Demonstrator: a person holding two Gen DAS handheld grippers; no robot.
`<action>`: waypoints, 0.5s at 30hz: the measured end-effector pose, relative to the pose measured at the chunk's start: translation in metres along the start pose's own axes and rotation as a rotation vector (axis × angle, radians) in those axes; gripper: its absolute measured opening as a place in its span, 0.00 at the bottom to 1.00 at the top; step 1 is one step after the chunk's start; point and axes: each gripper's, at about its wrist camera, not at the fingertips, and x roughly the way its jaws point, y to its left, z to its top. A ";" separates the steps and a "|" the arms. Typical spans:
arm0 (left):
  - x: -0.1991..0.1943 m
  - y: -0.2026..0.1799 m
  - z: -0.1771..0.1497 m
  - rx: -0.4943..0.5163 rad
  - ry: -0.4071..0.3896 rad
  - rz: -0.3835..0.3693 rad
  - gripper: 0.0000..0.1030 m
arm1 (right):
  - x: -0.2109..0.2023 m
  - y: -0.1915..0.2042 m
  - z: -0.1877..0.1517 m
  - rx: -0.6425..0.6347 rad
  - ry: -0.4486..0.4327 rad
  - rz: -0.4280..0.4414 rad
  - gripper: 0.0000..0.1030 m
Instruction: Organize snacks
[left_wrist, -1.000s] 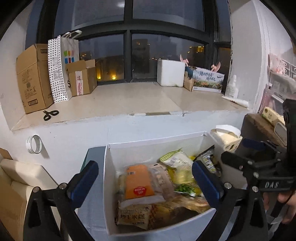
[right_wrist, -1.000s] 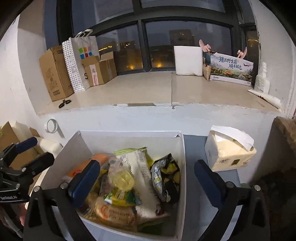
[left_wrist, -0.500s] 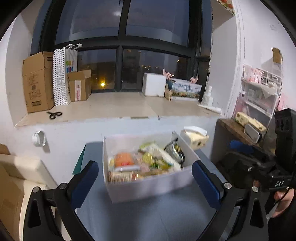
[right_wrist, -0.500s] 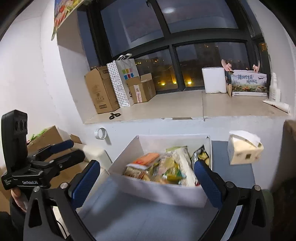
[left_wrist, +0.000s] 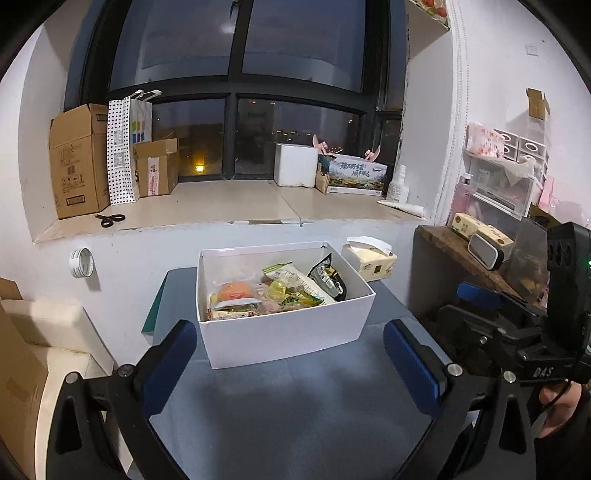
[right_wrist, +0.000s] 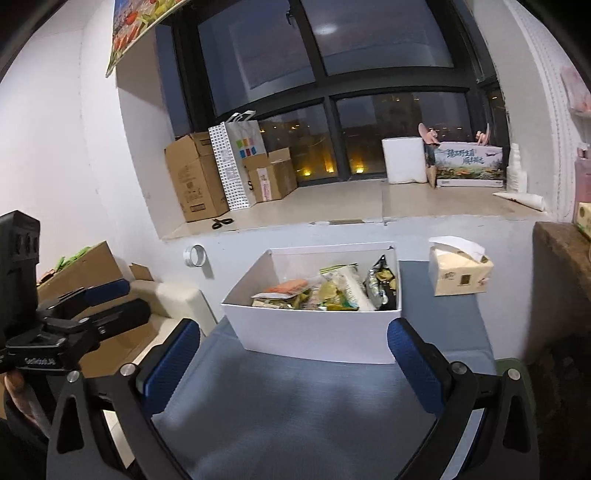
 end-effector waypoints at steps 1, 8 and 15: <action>0.000 0.000 -0.001 0.000 0.002 -0.001 1.00 | -0.001 0.000 0.001 -0.001 -0.002 -0.005 1.00; 0.007 0.000 -0.001 -0.002 0.017 -0.004 1.00 | -0.005 0.005 0.000 -0.036 -0.003 -0.040 1.00; 0.009 0.001 -0.003 -0.003 0.023 0.004 1.00 | -0.004 0.002 -0.001 -0.027 0.011 -0.051 1.00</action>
